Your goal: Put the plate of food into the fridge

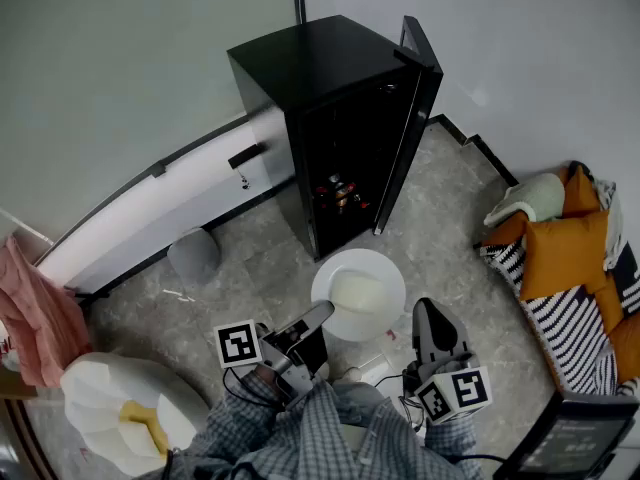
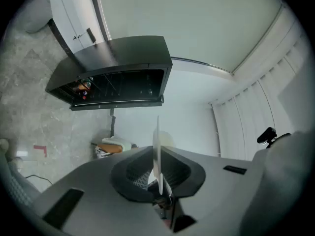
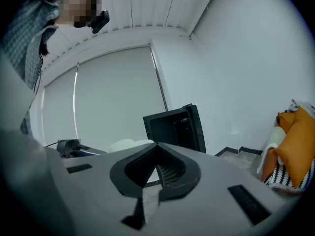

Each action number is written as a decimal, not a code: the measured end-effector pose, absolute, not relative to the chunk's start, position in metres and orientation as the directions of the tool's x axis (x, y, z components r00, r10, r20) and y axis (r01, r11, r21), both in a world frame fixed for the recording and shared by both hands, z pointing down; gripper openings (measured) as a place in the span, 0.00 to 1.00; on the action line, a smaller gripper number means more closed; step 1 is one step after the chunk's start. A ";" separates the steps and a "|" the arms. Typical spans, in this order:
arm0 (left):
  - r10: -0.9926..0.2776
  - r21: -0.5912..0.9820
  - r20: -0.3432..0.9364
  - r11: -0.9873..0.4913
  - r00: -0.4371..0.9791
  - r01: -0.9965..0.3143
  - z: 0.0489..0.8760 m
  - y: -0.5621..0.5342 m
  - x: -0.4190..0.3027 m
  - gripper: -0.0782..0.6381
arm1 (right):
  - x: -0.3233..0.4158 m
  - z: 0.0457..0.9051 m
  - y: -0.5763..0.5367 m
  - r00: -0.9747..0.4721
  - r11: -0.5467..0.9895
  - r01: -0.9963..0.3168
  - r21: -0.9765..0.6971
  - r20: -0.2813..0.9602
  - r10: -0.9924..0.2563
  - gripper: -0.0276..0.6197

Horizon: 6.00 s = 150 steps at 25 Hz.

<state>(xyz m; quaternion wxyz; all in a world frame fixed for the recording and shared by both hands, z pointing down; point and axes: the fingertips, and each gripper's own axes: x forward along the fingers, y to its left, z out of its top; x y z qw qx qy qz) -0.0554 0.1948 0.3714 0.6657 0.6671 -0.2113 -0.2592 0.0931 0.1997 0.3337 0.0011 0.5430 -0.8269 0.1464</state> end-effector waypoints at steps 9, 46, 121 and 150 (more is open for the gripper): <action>-0.631 0.998 -0.063 -0.024 0.773 0.062 0.368 0.193 -0.054 0.16 | 0.093 0.330 0.200 -0.420 0.379 -0.897 -0.228 0.169 -0.892 0.05; -0.572 0.999 -0.040 0.003 0.819 0.051 0.373 0.195 -0.055 0.16 | 0.060 0.354 0.217 -0.552 0.285 -0.681 -0.674 0.217 -0.805 0.19; -0.797 0.999 -0.049 -0.031 0.602 0.041 0.378 0.001 0.032 0.16 | 0.147 0.359 -0.014 -0.763 0.495 -0.569 -0.657 0.196 -0.616 0.19; -0.878 0.998 0.002 0.030 0.479 0.051 0.452 -0.067 -0.004 0.16 | 0.111 0.437 -0.099 -0.741 0.472 -0.629 -0.618 0.292 -0.605 0.18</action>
